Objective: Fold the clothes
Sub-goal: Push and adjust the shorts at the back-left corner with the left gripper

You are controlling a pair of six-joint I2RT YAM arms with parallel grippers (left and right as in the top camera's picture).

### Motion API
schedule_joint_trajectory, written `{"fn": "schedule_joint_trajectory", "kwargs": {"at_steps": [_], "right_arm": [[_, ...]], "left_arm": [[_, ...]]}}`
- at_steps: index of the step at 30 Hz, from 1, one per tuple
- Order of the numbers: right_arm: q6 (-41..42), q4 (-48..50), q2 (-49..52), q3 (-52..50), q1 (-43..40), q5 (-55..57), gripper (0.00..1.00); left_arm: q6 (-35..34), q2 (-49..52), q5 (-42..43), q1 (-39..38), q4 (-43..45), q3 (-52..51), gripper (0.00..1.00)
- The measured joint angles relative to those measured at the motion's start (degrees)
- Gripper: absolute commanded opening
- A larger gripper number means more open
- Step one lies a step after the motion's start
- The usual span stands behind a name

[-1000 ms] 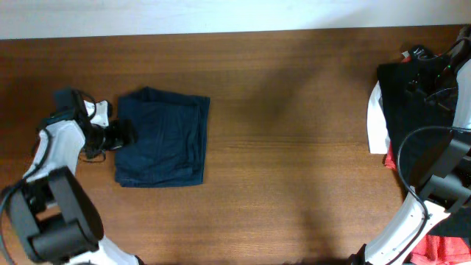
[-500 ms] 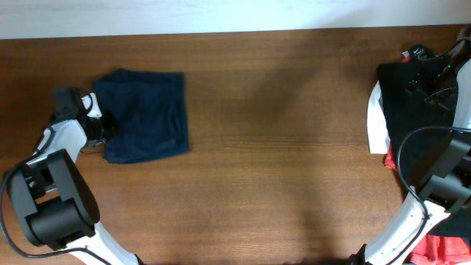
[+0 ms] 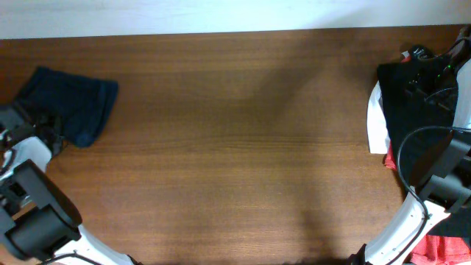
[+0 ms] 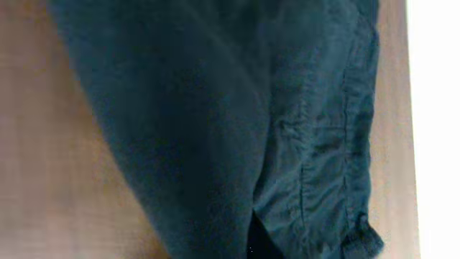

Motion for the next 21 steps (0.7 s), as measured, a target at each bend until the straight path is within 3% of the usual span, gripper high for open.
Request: {"fn": "schedule_joint_trajectory", "kwargs": {"at_steps": [3,6,10,17,21], "right_arm": [[0.0,0.0,0.0,0.0,0.0,0.0,0.99],[0.0,0.0,0.0,0.0,0.0,0.0,0.99],[0.0,0.0,0.0,0.0,0.0,0.0,0.99],[0.0,0.0,0.0,0.0,0.0,0.0,0.99],[0.0,0.0,0.0,0.0,0.0,0.0,0.99]], "left_arm": [[-2.0,5.7,0.8,-6.3,7.4,0.1,0.08],[-2.7,12.0,6.6,-6.8,20.3,1.0,0.08],[-4.1,14.4,7.7,-7.2,20.6,4.3,0.08],[-16.7,15.4,-2.5,-12.6,25.1,4.4,0.08],[-19.5,16.2,-9.2,-16.7,28.4,4.4,0.08]]}}
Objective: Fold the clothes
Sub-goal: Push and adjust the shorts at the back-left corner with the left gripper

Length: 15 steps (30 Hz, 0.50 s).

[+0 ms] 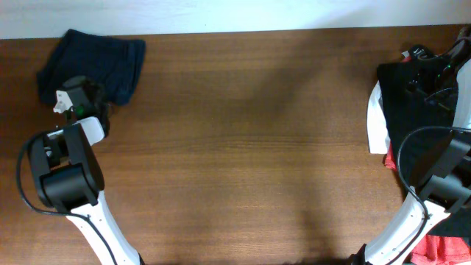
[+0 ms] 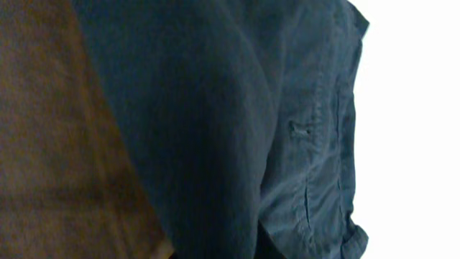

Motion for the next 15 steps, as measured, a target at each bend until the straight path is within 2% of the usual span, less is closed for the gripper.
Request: {"fn": "schedule_joint_trajectory", "kwargs": {"at_steps": [2,3,5,9,11,12,13,14,15], "right_arm": [[0.0,0.0,0.0,0.0,0.0,0.0,0.99],[0.0,0.0,0.0,0.0,0.0,0.0,0.99],[0.0,0.0,0.0,0.0,0.0,0.0,0.99],[0.0,0.0,0.0,0.0,0.0,0.0,0.99],[0.0,0.0,0.0,0.0,0.0,0.0,0.99],[0.0,0.0,0.0,0.0,0.0,0.0,0.99],[0.0,0.0,0.0,0.0,0.0,0.0,0.99],[0.0,0.0,0.0,0.0,0.0,0.0,0.99],[0.0,0.0,0.0,0.0,0.0,0.0,0.99]], "left_arm": [[-0.4,1.0,-1.1,-0.9,2.5,0.0,0.08],[-0.6,1.3,-1.4,-1.0,3.0,0.0,0.11],[-0.8,1.4,-1.3,-1.2,3.1,0.0,0.36],[-0.5,1.6,2.9,-1.2,3.8,0.2,0.42],[-0.2,1.6,6.8,-1.2,3.8,0.3,0.56],[0.1,1.6,8.5,-1.2,3.9,0.4,0.57],[0.4,1.6,10.1,-1.2,3.8,0.6,0.62],[0.3,1.3,11.1,-1.2,1.8,1.3,0.72],[0.5,0.5,11.8,-1.1,-1.2,1.9,0.78]]}}
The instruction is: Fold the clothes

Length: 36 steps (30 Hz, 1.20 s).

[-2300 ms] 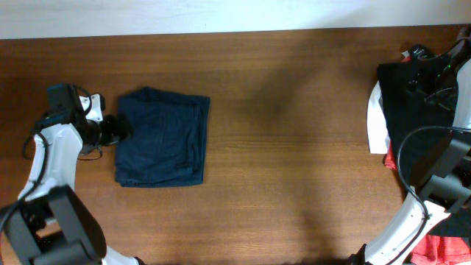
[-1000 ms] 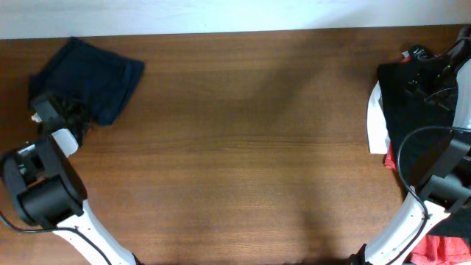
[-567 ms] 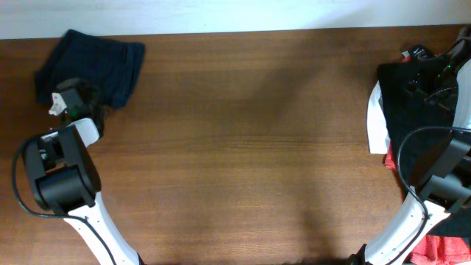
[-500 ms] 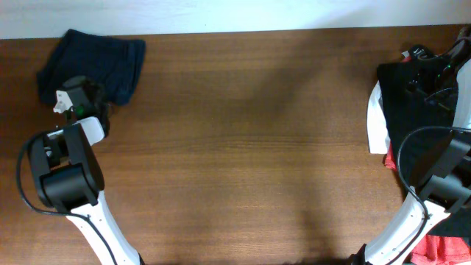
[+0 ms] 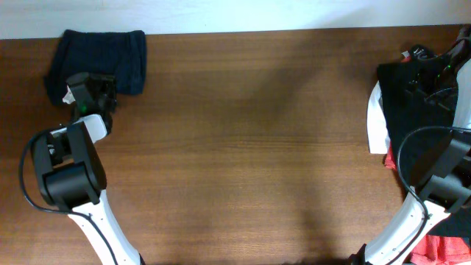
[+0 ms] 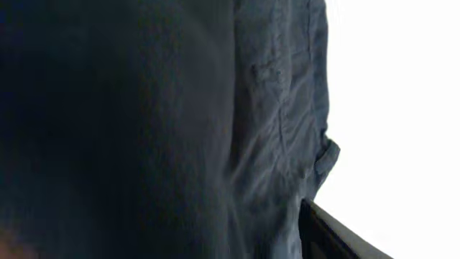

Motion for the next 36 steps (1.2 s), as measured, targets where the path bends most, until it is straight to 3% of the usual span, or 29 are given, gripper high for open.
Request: {"fn": "schedule_joint_trajectory", "kwargs": {"at_steps": [3,7,8,9,10,11,13,18,19,24,25,26,29,30,33,36], "right_arm": [[0.0,0.0,0.0,0.0,0.0,0.0,0.99],[0.0,0.0,0.0,0.0,0.0,0.0,0.99],[0.0,0.0,0.0,0.0,0.0,0.0,0.99],[0.0,0.0,0.0,0.0,0.0,0.0,0.99],[0.0,0.0,0.0,0.0,0.0,0.0,0.99],[0.0,0.1,0.0,0.0,0.0,0.0,0.99],[0.0,0.0,0.0,0.0,0.0,0.0,0.99],[0.0,0.0,0.0,0.0,0.0,0.0,0.99],[0.0,0.1,0.0,0.0,0.0,0.0,0.99],[0.0,0.0,0.0,0.0,0.0,0.0,0.99],[0.0,0.0,0.0,0.0,0.0,0.0,0.99],[0.0,0.0,0.0,0.0,0.0,0.0,0.99],[0.0,0.1,0.0,0.0,0.0,0.0,0.99],[0.0,0.1,0.0,0.0,0.0,0.0,0.99],[0.0,0.0,0.0,0.0,0.0,0.0,0.99],[0.0,0.0,0.0,0.0,0.0,0.0,0.99]], "left_arm": [[2.8,-3.4,0.9,0.1,-8.2,0.2,0.99],[8.2,-8.3,-0.7,1.4,-19.6,-0.5,0.99],[9.2,-10.1,-1.0,1.8,-24.2,-0.9,0.98],[10.3,-11.8,-1.2,2.3,-27.0,-1.2,0.89],[11.3,-13.6,-1.3,2.6,-30.9,-1.3,0.7],[12.7,-16.3,-1.4,2.9,-35.0,-1.5,0.66],[13.8,-22.3,-1.4,2.9,-41.8,-1.3,0.74],[21.7,-37.1,0.0,2.5,-57.8,-1.4,0.75],[23.7,-40.0,0.3,1.9,-64.2,-1.4,0.75],[33.1,-47.0,1.7,-7.3,-78.8,-1.6,0.77],[34.6,-49.0,2.4,-11.6,-80.4,-1.6,0.95],[35.8,-50.6,2.7,-15.0,-80.8,-1.6,0.99],[39.2,-54.5,3.5,-25.5,-84.7,-1.4,0.99],[39.6,-54.4,3.6,-28.1,-90.6,-1.5,0.99],[40.3,-54.4,3.7,-30.9,-96.8,-1.7,0.99],[45.4,-54.4,1.6,-30.9,-94.3,-1.7,0.99]]}}
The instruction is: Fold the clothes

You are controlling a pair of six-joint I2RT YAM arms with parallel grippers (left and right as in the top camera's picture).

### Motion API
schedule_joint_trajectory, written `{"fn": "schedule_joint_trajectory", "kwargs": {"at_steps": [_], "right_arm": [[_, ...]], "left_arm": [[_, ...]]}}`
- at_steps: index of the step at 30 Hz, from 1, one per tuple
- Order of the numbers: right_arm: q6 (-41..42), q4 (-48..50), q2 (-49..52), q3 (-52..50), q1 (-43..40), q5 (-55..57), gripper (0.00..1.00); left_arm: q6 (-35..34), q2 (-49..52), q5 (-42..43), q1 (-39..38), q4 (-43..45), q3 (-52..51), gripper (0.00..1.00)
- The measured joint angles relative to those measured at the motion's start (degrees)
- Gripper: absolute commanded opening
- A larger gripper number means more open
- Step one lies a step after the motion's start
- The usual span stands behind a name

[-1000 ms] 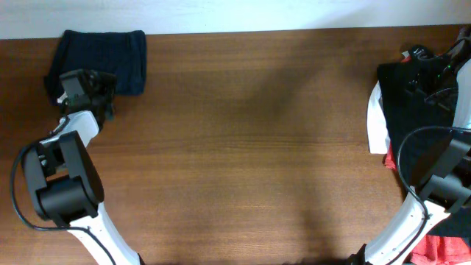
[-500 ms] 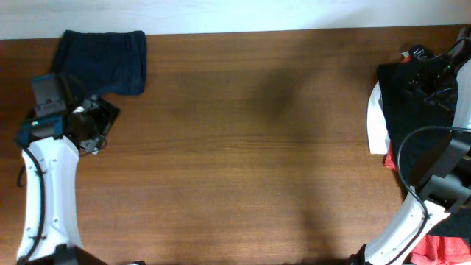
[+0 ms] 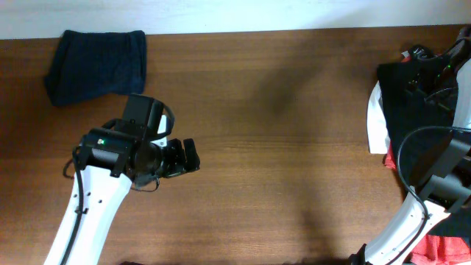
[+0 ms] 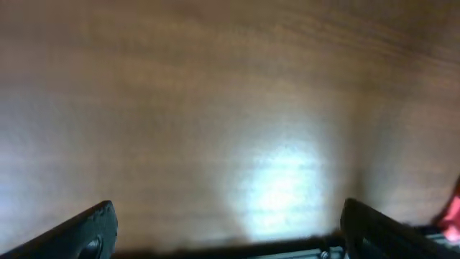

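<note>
A folded dark blue garment (image 3: 96,62) lies at the table's back left corner. My left gripper (image 3: 193,156) is well to its right and nearer the front, over bare wood. In the left wrist view the left gripper (image 4: 230,241) is open, its dark fingers (image 4: 90,232) wide apart with only the table between them. A pile of clothes with a black garment (image 3: 412,110) on top sits at the right edge. My right gripper (image 3: 419,66) rests on that black cloth, and its jaws do not show against it.
White cloth (image 3: 377,121) and red cloth (image 3: 441,249) show from under the pile at the right. The brown wooden table (image 3: 280,147) stretches between the two arms. A white wall runs along the back edge.
My left gripper has left the blue garment at the back left corner and now stands open over bare table toward the middle. The garment stays put. The right arm has not moved.
The blue garment first lay askew near the left edge with my left gripper at it. It then sat farther back by the back edge, then squared up in the back left corner. Now the gripper is away from it and empty.
</note>
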Motion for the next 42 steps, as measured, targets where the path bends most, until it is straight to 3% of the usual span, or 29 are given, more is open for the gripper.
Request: {"fn": "schedule_joint_trajectory", "kwargs": {"at_steps": [7,11,15,20,26,38,42], "right_arm": [[0.0,0.0,0.0,0.0,0.0,0.0,0.99],[0.0,0.1,0.0,0.0,0.0,0.0,0.99],[0.0,0.2,0.0,0.0,0.0,0.0,0.99],[0.0,0.0,0.0,0.0,0.0,0.0,0.99],[0.0,0.1,0.0,0.0,0.0,0.0,0.99],[0.0,0.0,0.0,0.0,0.0,0.0,0.99],[0.0,0.0,0.0,0.0,0.0,0.0,0.99]], "left_arm": [[29.7,0.0,1.1,0.0,16.7,-0.3,0.99],[36.0,-7.0,1.3,1.5,23.0,-5.3,0.99],[37.2,-17.4,2.0,6.9,40.0,-21.7,0.99],[37.6,-41.5,4.8,12.7,57.8,-46.1,0.99],[37.7,-52.6,3.8,15.8,74.5,-61.5,0.99],[37.7,-68.2,1.6,17.8,76.5,-72.8,0.99],[37.7,-73.6,0.5,17.8,70.9,-74.4,0.99]]}}
